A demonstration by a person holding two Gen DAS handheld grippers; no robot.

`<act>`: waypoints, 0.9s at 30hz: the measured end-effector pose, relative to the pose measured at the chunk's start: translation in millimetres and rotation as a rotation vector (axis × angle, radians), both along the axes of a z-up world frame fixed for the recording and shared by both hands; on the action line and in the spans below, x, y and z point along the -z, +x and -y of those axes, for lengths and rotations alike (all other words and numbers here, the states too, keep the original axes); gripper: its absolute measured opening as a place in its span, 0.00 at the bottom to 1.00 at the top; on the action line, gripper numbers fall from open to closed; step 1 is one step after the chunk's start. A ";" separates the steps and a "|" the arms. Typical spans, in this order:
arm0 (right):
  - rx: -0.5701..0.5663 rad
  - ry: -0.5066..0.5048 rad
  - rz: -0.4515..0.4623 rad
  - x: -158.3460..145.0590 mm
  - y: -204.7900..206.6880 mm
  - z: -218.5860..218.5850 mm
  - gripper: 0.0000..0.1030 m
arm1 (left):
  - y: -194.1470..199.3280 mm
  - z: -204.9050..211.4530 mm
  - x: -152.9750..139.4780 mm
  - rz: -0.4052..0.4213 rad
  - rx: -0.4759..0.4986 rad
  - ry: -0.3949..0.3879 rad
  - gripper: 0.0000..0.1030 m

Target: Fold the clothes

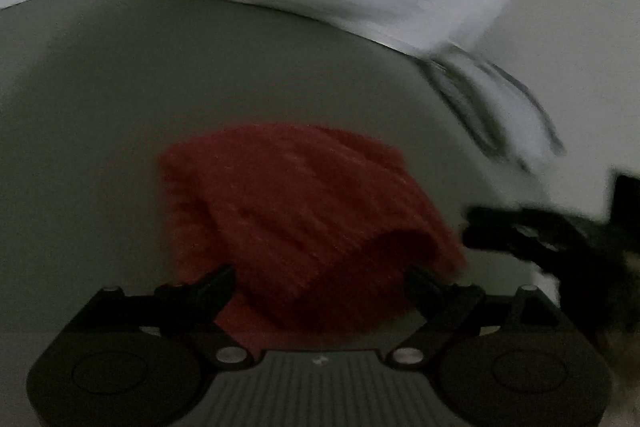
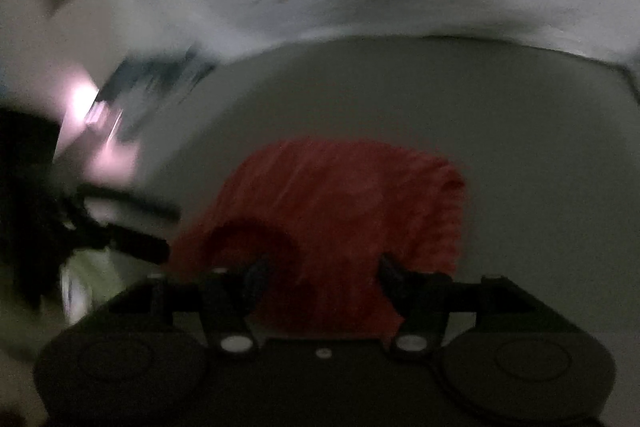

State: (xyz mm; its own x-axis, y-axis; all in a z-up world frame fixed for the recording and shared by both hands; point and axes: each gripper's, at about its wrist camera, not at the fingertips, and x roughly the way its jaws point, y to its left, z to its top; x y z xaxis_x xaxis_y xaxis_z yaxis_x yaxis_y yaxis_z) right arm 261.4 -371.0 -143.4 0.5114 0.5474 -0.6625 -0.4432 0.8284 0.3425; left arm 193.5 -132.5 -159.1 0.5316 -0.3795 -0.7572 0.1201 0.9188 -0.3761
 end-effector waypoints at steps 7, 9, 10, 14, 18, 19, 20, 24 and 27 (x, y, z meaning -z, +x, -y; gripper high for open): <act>-0.088 -0.288 0.140 16.0 -11.6 -57.7 0.43 | 2.2 41.5 17.6 0.065 0.091 0.311 0.59; -0.111 -0.404 0.209 22.2 -19.5 -72.9 0.06 | -1.7 46.5 20.3 0.086 0.086 0.371 0.39; -0.118 -0.434 0.245 21.8 -24.7 -76.8 0.04 | -3.1 47.8 19.7 0.096 0.080 0.390 0.16; -0.140 -0.469 0.351 6.2 -50.2 -78.2 0.04 | -21.0 56.1 -3.0 0.176 0.133 0.479 0.11; -0.196 -0.512 0.332 11.6 -66.9 -78.5 0.05 | -24.8 52.1 1.0 0.133 0.172 0.489 0.17; -0.204 -0.510 0.286 19.2 -64.9 -78.3 0.06 | -25.8 51.1 2.0 0.122 0.181 0.492 0.21; -0.209 -0.510 0.235 22.7 -64.0 -76.8 0.09 | -26.7 50.1 3.0 0.111 0.191 0.495 0.25; -0.136 -0.468 0.164 12.5 -58.1 -61.6 0.47 | -30.5 46.0 7.0 0.067 0.229 0.505 0.67; -0.029 -0.316 0.138 -10.7 -48.8 -36.6 0.47 | -21.4 37.8 4.0 0.052 0.176 0.445 0.81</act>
